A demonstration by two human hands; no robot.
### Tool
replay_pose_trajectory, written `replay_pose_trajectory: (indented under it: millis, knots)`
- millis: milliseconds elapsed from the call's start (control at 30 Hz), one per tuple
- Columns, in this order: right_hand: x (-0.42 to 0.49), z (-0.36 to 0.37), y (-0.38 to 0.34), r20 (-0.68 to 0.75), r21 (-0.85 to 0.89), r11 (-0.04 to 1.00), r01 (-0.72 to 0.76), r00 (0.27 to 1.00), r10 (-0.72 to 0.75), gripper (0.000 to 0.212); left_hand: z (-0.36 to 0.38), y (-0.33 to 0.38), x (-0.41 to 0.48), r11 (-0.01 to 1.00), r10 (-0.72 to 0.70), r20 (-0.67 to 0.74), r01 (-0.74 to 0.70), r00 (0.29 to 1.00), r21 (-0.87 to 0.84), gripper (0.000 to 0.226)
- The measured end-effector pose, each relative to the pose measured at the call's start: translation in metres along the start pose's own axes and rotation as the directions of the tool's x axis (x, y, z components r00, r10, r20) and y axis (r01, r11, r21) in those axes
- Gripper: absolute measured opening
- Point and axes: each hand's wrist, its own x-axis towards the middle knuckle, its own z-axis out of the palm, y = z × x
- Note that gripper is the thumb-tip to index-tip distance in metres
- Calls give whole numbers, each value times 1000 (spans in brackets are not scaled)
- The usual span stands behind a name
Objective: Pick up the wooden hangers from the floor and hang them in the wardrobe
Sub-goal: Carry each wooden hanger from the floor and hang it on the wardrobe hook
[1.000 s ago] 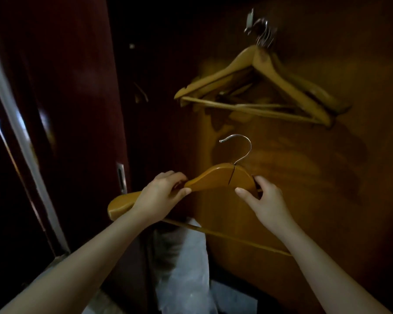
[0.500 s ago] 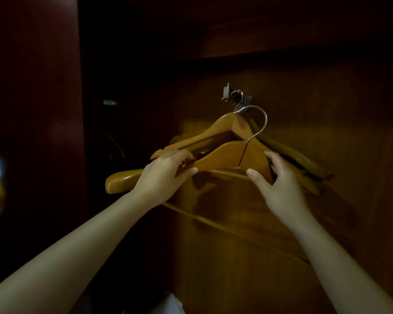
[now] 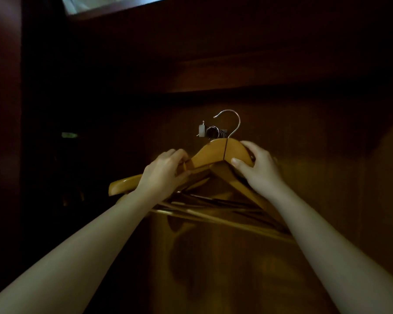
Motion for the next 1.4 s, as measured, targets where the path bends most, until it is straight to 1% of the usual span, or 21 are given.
replay_pose_trajectory:
  millis: [100,200,333,433,533,633,700,767,833,900,967,1067,1200,1300,1400]
  knots:
    - [13,5,-2,29,-20,1000,-5,1000,6,49,9,-8,4,1000,-22,-22,21,1000,-16,27]
    - [20,10,-2,55,-36,999,1,999,1,41,15,-14,4,999,-19,-11,19,1000,-29,26]
    - [21,12,-5,73,-58,998,8,997,-4,39,21,-20,2,998,-28,6,28,1000,-50,25]
    - [19,14,-10,71,-101,995,2,997,5,41,26,-24,-2,997,-34,2,34,999,-73,24]
    - [17,20,-12,86,-137,991,-7,996,19,48,29,-28,-8,993,-48,4,48,999,-106,22]
    - [14,29,-9,108,-171,985,-11,994,30,55,35,-34,-16,989,-49,43,54,998,-136,22]
    - [13,33,-8,104,-203,979,-10,994,31,58,40,-38,-20,986,-51,86,64,995,-151,28]
    - [10,36,-7,98,-222,975,-6,995,28,59,43,-37,-21,983,-54,114,73,992,-171,40]
    - [7,39,-6,84,-226,974,-5,996,25,59,46,-34,-18,984,-83,111,99,990,-145,55]
    - [3,44,-4,54,-231,973,7,999,6,60,47,-28,-12,988,-105,136,119,985,-98,63]
    - [1,47,0,18,-251,967,38,999,-35,61,49,-23,-8,987,-86,182,109,979,-117,61]
    - [-2,50,9,0,-243,967,76,997,-79,60,51,-23,-9,977,-48,148,77,988,-197,56]
    - [-1,54,15,17,-187,978,87,996,-85,59,52,-29,-8,988,-50,129,68,990,-139,51]
    - [-1,54,17,17,-225,970,91,996,-89,59,53,-31,-7,993,-50,123,63,991,-103,48]
    - [-3,55,16,-3,-306,946,107,994,-113,58,52,-30,-8,992,-56,121,69,991,-102,45]
